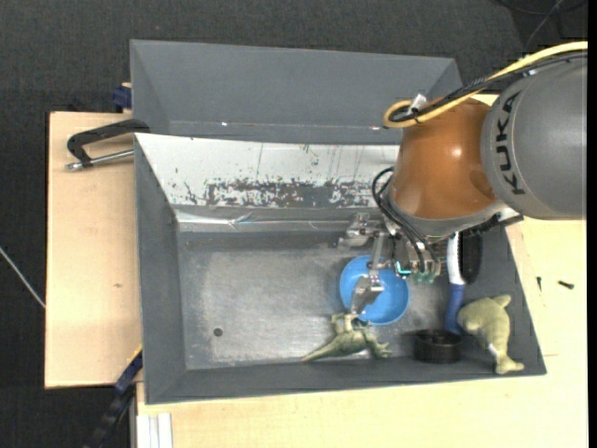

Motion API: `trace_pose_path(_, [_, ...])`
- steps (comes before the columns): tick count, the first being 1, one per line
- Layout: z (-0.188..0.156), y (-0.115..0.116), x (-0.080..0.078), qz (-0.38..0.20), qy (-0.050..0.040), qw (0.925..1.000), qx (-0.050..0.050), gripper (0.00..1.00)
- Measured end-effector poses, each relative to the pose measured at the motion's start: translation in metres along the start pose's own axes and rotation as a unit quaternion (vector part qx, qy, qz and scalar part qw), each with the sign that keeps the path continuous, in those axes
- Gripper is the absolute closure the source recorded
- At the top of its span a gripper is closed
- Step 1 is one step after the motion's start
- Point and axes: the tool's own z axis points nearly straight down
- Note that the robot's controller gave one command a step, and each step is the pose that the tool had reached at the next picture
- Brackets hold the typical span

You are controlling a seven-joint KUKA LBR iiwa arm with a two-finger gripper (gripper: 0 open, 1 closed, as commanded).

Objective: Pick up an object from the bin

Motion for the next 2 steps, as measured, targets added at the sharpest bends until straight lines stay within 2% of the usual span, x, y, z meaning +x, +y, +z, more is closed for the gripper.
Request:
trace_pose_path(1, [0.0642, -0.0412, -0.0567, -0.011, -0.0084, 0.9999, 0.0, 0.0])
trace_pose_path(2, [0.0575, -0.0419, -0.0596, -0.013, -0.0142, 0.9998, 0.002, 1.0])
